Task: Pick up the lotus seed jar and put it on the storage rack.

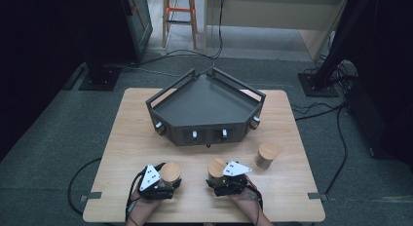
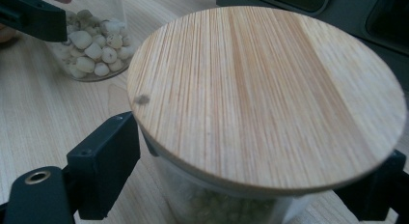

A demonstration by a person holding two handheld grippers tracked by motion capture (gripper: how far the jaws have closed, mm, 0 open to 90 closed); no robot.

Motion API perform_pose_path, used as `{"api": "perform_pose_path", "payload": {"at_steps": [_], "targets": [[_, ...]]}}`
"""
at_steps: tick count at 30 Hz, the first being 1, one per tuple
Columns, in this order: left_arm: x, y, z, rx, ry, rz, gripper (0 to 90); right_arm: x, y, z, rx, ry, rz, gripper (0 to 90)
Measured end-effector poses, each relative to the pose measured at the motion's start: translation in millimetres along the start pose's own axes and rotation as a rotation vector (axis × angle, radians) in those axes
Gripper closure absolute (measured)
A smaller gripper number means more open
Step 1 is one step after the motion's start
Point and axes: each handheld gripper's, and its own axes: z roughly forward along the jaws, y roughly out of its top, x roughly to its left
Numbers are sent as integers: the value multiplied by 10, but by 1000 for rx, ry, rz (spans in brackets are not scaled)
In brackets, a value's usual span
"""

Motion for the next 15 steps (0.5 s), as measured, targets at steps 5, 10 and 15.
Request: {"api": "perform_pose_path", "payload": {"at_steps": [5, 10, 15], "targets": [[-1, -2, -2, -1, 1, 1, 121, 5, 7, 2, 4, 1, -3, 128], [-2, -1, 0, -1, 3, 0, 122, 2, 7, 2, 5, -2, 5, 128], [-6, -2, 2, -1, -3, 2, 154, 12, 7, 1, 5, -10, 5, 128]]}}
